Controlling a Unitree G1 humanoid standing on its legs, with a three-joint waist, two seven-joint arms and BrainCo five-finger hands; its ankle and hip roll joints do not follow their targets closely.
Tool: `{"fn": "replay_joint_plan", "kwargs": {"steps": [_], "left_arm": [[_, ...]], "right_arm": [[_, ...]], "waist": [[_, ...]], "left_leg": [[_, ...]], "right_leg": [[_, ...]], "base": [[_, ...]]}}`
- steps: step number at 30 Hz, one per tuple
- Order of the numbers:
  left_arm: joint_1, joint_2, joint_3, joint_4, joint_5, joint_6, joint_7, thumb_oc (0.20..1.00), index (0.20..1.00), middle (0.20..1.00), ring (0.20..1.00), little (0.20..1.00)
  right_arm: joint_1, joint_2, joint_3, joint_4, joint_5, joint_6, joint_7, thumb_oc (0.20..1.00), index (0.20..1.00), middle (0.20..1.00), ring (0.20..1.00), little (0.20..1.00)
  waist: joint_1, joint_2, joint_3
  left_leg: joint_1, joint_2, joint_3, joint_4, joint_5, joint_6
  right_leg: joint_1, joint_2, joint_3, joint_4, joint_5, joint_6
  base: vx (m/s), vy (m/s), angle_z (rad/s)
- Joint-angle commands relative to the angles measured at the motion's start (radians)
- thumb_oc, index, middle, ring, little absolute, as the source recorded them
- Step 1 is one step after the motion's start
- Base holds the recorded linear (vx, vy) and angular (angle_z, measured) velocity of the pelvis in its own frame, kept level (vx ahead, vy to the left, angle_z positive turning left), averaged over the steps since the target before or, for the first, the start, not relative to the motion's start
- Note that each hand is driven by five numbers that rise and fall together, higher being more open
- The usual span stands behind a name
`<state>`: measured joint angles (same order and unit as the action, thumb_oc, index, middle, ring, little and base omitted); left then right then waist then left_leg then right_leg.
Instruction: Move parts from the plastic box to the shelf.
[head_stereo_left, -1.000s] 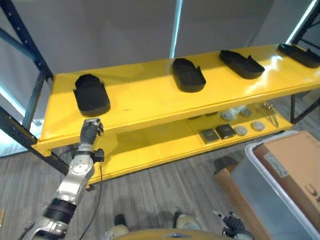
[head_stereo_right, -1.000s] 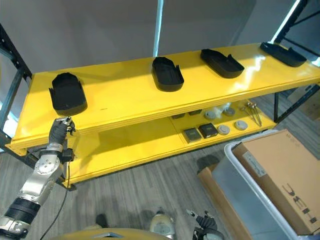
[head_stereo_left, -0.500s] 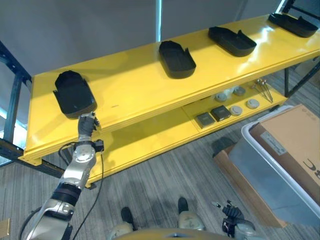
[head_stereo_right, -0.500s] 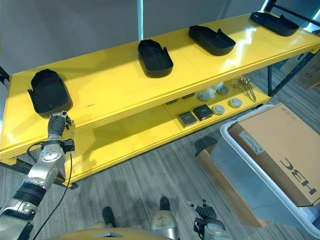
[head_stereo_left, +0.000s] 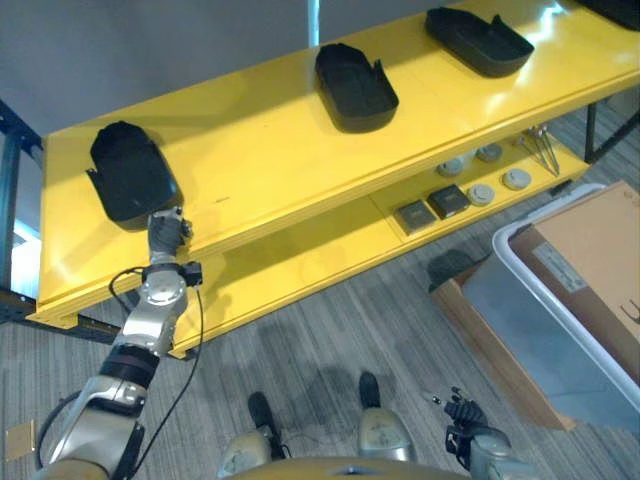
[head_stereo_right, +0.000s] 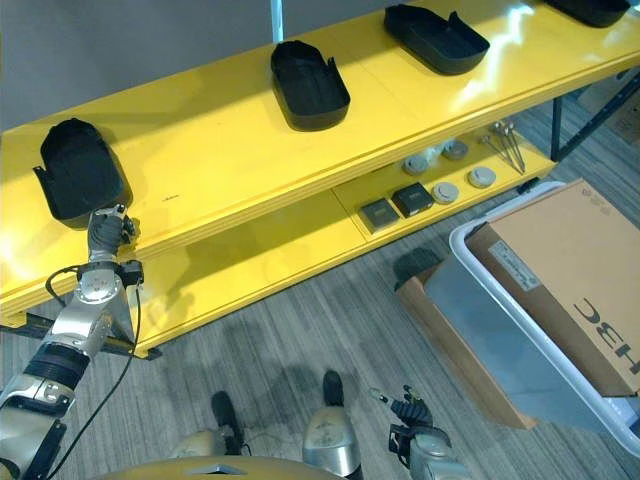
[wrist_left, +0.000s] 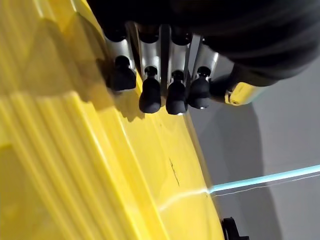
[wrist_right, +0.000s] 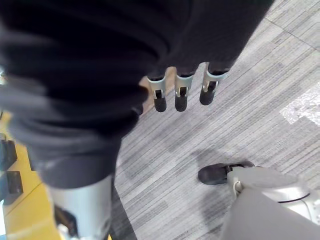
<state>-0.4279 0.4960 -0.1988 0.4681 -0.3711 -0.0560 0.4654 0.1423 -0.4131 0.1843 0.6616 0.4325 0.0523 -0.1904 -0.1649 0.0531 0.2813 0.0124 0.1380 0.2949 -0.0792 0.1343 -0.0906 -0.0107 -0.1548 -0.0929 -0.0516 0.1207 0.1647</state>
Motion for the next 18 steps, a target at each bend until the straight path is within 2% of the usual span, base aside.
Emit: {"fn": "replay_joint_plan", "kwargs": {"steps": [1, 18], "left_arm": [[-0.076, 0.062, 0.021, 0.070, -0.021, -0.032, 0.012, 0.200, 0.200, 0.200, 0.200, 0.200], [-0.116, 0.075, 0.069, 0.240, -0.069, -0.007, 0.045, 0.200, 0.200, 0.200, 0.200, 0.200]], "right_arm": [[0.005, -0.010, 0.024, -0.042, 0.003, -0.025, -0.004, 1.000, 1.000, 1.000, 1.000, 1.000], [0.040, -0.003, 0.023, -0.046, -0.033, -0.017, 0.003, 1.000, 1.000, 1.000, 1.000, 1.000]], "waist": [[0.006, -0.047, -0.005], [-0.009, -0.060, -0.015]], "left_leg": [[-0.050, 0.043, -0.018, 0.118, -0.085, -0.005], [-0.042, 0.054, -0.009, 0.133, -0.087, -0.010]], "right_leg": [[-0.048, -0.039, 0.018, 0.104, -0.082, 0.007], [-0.030, -0.040, 0.010, 0.104, -0.090, 0.006]], "base": [[-0.01, -0.002, -0.07], [0.02, 0.002, 0.00]]}}
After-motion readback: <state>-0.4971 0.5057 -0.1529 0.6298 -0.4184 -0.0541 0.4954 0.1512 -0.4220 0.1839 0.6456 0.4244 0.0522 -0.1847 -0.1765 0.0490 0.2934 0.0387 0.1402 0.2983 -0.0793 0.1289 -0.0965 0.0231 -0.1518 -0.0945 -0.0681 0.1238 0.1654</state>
